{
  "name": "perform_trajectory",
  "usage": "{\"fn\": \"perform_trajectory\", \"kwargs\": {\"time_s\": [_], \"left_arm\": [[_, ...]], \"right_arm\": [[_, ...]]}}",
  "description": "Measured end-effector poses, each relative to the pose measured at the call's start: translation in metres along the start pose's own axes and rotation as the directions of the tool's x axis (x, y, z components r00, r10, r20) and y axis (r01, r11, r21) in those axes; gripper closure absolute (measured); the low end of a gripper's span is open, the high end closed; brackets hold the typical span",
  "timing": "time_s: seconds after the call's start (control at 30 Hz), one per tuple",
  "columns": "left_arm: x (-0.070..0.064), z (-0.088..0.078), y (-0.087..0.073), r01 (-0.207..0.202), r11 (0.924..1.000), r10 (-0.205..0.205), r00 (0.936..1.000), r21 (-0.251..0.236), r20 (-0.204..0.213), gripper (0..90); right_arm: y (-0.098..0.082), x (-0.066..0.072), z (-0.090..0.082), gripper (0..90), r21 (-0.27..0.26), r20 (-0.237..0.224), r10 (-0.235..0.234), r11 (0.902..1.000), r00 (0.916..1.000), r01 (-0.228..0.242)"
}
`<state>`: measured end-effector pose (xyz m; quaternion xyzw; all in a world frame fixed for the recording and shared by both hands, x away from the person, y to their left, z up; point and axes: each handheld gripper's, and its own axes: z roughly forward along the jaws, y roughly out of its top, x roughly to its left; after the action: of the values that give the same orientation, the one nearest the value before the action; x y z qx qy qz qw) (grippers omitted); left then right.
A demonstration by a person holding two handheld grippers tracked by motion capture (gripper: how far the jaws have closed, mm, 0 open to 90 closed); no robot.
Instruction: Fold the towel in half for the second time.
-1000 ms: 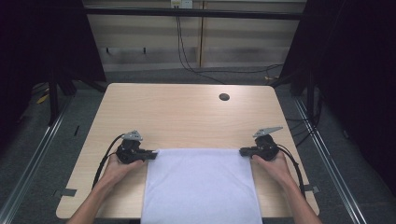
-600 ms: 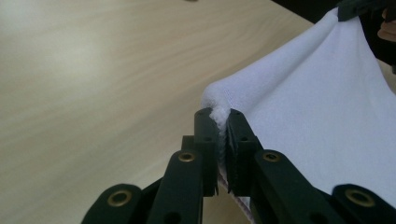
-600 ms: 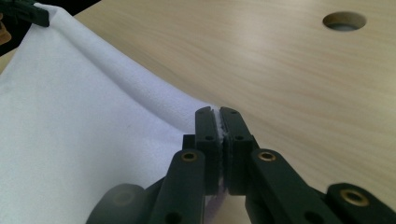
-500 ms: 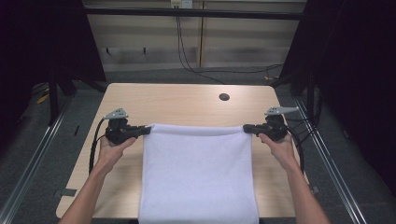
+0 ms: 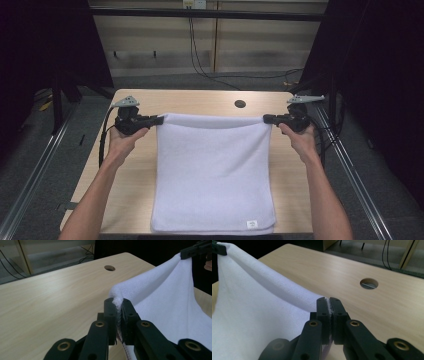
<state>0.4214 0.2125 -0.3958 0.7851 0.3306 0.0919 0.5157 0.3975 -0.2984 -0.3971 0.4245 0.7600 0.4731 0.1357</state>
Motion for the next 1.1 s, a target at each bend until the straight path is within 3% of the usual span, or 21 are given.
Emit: {"fn": "perform_trajectory", "kwargs": {"time_s": [0.1, 0.2, 0.23, 0.47, 0.6, 0.63, 0.7, 0.77, 0.87, 0.93, 0.97, 1.0, 1.03, 1.07, 1.1], "left_arm": [[0.001, -0.006, 0.013, -0.009, 0.9995, 0.009, 0.9999, -0.03, -0.008, 85.0], [0.0, -0.01, 0.017, -0.025, 0.9994, 0.025, 0.9996, -0.024, -0.012, 84.9], [-0.003, -0.015, 0.015, -0.022, 0.9988, 0.022, 0.9998, -0.043, 0.001, 84.9], [-0.015, -0.025, 0.002, -0.055, 0.9976, 0.056, 0.9983, -0.041, 0.016, 84.6], [-0.028, -0.034, -0.002, -0.06, 0.996, 0.063, 0.9971, -0.066, 0.042, 84.6], [-0.036, -0.04, -0.008, -0.079, 0.9949, 0.082, 0.9954, -0.063, 0.051, 84.6], [-0.041, -0.043, -0.015, -0.089, 0.9943, 0.092, 0.9943, -0.059, 0.055, 84.5], [-0.048, -0.049, -0.027, -0.085, 0.9951, 0.088, 0.9931, -0.052, 0.077, 84.4], [-0.064, -0.054, -0.061, -0.086, 0.9963, 0.085, 0.9909, 0.005, 0.104, 84.4], [-0.067, -0.053, -0.067, -0.096, 0.9949, 0.092, 0.9904, 0.031, 0.103, 84.3], [-0.071, -0.052, -0.074, -0.101, 0.9937, 0.096, 0.9893, 0.047, 0.11, 84.4], [-0.076, -0.053, -0.081, -0.11, 0.9918, 0.101, 0.9862, 0.064, 0.131, 84.4], [-0.083, -0.054, -0.093, -0.113, 0.9904, 0.101, 0.9836, 0.079, 0.149, 84.2], [-0.083, -0.054, -0.093, -0.113, 0.9904, 0.101, 0.9836, 0.079, 0.149, 84.1], [-0.089, -0.056, -0.105, -0.101, 0.9903, 0.084, 0.9832, 0.096, 0.162, 84.0]], "right_arm": [[0.014, 0.001, -0.005, 86.9, -0.017, 0.019, -0.015, 0.9997, 0.9997, 0.015], [0.024, 0.005, -0.01, 86.9, -0.018, 0.025, -0.037, 0.9992, 0.999, 0.037], [0.028, 0.011, -0.015, 86.9, -0.028, 0.023, -0.058, 0.9979, 0.998, 0.059], [0.013, 0.018, -0.027, 86.9, -0.034, -0.014, -0.077, 0.9965, 0.9969, 0.077], [0.008, 0.024, -0.035, 86.9, -0.05, -0.035, -0.088, 0.995, 0.9955, 0.087], [0.001, 0.031, -0.04, 86.9, -0.057, -0.048, -0.108, 0.9928, 0.993, 0.106], [-0.004, 0.035, -0.044, 86.9, -0.056, -0.057, -0.117, 0.9919, 0.9914, 0.114], [-0.019, 0.044, -0.05, 86.9, -0.059, -0.074, -0.128, 0.9906, 0.9891, 0.123], [-0.052, 0.06, -0.06, 86.8, -0.025, -0.113, -0.136, 0.9906, 0.9842, 0.134], [-0.062, 0.065, -0.062, 86.7, -0.012, -0.121, -0.143, 0.9897, 0.9823, 0.143], [-0.076, 0.072, -0.064, 86.7, 0.02, -0.138, -0.146, 0.9884, 0.9796, 0.15], [-0.076, 0.072, -0.064, 86.7, 0.02, -0.138, -0.146, 0.9884, 0.9796, 0.15], [-0.093, 0.08, -0.067, 86.6, 0.042, -0.146, -0.143, 0.9877, 0.9789, 0.15], [-0.093, 0.08, -0.067, 86.6, 0.042, -0.146, -0.143, 0.9877, 0.9789, 0.15], [-0.106, 0.085, -0.068, 86.4, 0.065, -0.154, -0.143, 0.9859, 0.9777, 0.154]]}}
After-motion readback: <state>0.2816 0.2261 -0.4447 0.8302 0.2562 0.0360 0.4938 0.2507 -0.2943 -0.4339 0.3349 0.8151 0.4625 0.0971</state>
